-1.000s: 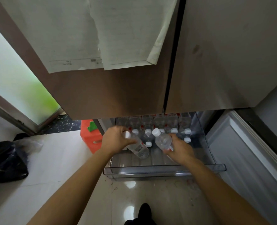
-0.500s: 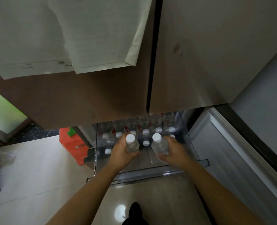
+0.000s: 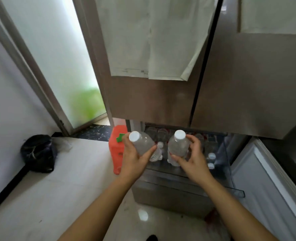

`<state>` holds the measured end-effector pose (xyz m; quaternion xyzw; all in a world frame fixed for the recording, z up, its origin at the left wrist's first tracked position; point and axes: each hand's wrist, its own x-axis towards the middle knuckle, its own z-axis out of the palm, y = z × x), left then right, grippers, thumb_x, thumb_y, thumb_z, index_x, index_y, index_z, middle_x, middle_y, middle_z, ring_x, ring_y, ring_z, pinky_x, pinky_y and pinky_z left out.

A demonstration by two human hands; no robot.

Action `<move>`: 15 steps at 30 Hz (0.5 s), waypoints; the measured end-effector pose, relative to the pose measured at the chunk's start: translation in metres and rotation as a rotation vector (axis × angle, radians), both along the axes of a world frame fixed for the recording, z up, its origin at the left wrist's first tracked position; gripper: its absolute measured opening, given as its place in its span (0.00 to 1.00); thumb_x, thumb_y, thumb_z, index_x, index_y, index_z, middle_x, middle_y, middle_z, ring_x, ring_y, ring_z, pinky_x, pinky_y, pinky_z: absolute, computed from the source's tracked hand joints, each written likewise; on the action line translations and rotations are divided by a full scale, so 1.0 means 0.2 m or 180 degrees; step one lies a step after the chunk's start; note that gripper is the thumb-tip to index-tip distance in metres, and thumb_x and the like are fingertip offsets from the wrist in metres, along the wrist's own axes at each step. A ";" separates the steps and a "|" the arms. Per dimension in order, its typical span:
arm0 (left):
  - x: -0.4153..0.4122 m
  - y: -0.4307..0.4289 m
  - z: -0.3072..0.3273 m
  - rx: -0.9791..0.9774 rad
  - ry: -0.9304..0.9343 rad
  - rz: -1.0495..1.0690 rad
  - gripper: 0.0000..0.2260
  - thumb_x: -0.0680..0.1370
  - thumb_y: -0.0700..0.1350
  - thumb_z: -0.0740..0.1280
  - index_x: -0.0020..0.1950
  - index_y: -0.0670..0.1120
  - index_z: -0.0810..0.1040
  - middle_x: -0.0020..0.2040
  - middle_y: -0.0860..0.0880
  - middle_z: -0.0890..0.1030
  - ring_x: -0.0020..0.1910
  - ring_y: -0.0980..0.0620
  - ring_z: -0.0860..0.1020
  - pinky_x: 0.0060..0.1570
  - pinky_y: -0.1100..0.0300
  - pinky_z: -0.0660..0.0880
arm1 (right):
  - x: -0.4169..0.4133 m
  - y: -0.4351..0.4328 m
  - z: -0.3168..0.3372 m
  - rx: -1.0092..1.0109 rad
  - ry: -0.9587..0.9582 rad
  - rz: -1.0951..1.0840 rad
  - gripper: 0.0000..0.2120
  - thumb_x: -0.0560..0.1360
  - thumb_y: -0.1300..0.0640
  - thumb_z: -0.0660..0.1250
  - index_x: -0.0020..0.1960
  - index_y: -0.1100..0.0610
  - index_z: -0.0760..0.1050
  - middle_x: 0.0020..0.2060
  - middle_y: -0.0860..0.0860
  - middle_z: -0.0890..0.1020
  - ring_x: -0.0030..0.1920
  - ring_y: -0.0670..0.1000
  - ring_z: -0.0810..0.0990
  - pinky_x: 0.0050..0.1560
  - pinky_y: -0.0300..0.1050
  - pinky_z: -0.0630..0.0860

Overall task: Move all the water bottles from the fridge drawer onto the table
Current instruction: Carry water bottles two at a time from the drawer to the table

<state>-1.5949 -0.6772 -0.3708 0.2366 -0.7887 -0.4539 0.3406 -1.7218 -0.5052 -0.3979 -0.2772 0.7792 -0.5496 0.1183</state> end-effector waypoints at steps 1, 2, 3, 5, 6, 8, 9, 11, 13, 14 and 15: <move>0.10 0.01 0.05 -0.0107 0.0078 0.0170 0.35 0.69 0.53 0.78 0.64 0.59 0.56 0.62 0.48 0.71 0.61 0.50 0.73 0.64 0.56 0.73 | 0.06 -0.03 0.03 -0.0124 0.0092 0.0132 0.40 0.69 0.52 0.79 0.68 0.35 0.56 0.63 0.34 0.72 0.66 0.49 0.74 0.67 0.57 0.73; 0.21 0.02 0.09 -0.0212 0.0113 0.0330 0.35 0.69 0.54 0.77 0.65 0.57 0.57 0.62 0.46 0.72 0.61 0.48 0.74 0.63 0.53 0.73 | 0.13 -0.06 0.06 -0.0241 0.0157 0.0253 0.40 0.69 0.53 0.79 0.67 0.33 0.55 0.63 0.36 0.73 0.66 0.50 0.74 0.66 0.58 0.74; 0.31 0.03 0.12 -0.0308 0.0135 0.0483 0.35 0.69 0.56 0.76 0.67 0.53 0.59 0.62 0.46 0.72 0.60 0.48 0.74 0.62 0.53 0.74 | 0.21 -0.10 0.08 -0.0354 0.0176 0.0362 0.40 0.69 0.53 0.79 0.65 0.30 0.55 0.64 0.38 0.73 0.66 0.51 0.74 0.66 0.59 0.74; 0.53 0.05 0.17 -0.0462 0.0218 0.0777 0.32 0.68 0.56 0.75 0.66 0.50 0.65 0.59 0.49 0.74 0.58 0.51 0.74 0.58 0.57 0.74 | 0.37 -0.16 0.11 -0.0509 0.0207 0.0604 0.40 0.70 0.53 0.78 0.64 0.26 0.55 0.63 0.30 0.70 0.66 0.49 0.73 0.65 0.57 0.75; 0.65 0.06 0.19 -0.0528 0.0248 0.0924 0.30 0.69 0.55 0.76 0.66 0.50 0.67 0.57 0.52 0.74 0.57 0.55 0.74 0.56 0.59 0.74 | 0.46 -0.20 0.12 -0.0580 0.0222 0.0749 0.40 0.71 0.52 0.78 0.65 0.26 0.55 0.62 0.26 0.68 0.65 0.47 0.73 0.64 0.56 0.76; 0.89 0.06 0.22 -0.0624 0.0155 0.1265 0.28 0.69 0.49 0.78 0.65 0.49 0.70 0.55 0.56 0.74 0.56 0.59 0.74 0.56 0.60 0.73 | 0.63 -0.28 0.13 -0.0652 0.0212 0.1088 0.38 0.72 0.49 0.77 0.69 0.29 0.57 0.66 0.29 0.68 0.66 0.47 0.73 0.64 0.57 0.75; 1.01 0.07 0.24 -0.0639 0.0073 0.1436 0.28 0.70 0.48 0.78 0.66 0.48 0.71 0.56 0.55 0.74 0.56 0.59 0.74 0.57 0.59 0.73 | 0.72 -0.32 0.14 -0.0622 0.0241 0.1281 0.37 0.72 0.47 0.76 0.71 0.30 0.57 0.69 0.35 0.69 0.67 0.49 0.73 0.64 0.57 0.75; 1.26 0.09 0.28 -0.0663 -0.0013 0.1742 0.30 0.70 0.48 0.77 0.70 0.48 0.69 0.60 0.54 0.73 0.58 0.57 0.73 0.60 0.56 0.74 | 0.93 -0.39 0.19 -0.0571 0.0353 0.1674 0.37 0.74 0.46 0.74 0.74 0.31 0.56 0.71 0.38 0.69 0.69 0.45 0.70 0.66 0.45 0.71; 1.51 0.12 0.33 -0.0691 -0.0057 0.2021 0.31 0.71 0.50 0.76 0.71 0.49 0.68 0.60 0.53 0.72 0.59 0.56 0.73 0.61 0.51 0.75 | 1.16 -0.44 0.25 -0.0586 0.0440 0.2038 0.37 0.76 0.46 0.72 0.74 0.28 0.53 0.69 0.32 0.65 0.68 0.34 0.64 0.63 0.27 0.64; 1.63 0.13 0.36 -0.0683 -0.0057 0.2156 0.31 0.71 0.50 0.75 0.71 0.49 0.68 0.61 0.53 0.72 0.59 0.55 0.73 0.60 0.49 0.76 | 1.27 -0.47 0.28 -0.0575 0.0469 0.2189 0.37 0.76 0.45 0.71 0.74 0.27 0.51 0.70 0.30 0.63 0.69 0.32 0.62 0.63 0.26 0.62; 1.75 0.13 0.38 -0.0676 -0.0046 0.2281 0.31 0.71 0.49 0.75 0.71 0.49 0.67 0.61 0.52 0.72 0.60 0.53 0.73 0.60 0.48 0.76 | 1.39 -0.50 0.30 -0.0587 0.0479 0.2341 0.38 0.76 0.44 0.71 0.74 0.26 0.50 0.71 0.29 0.62 0.70 0.33 0.63 0.65 0.29 0.64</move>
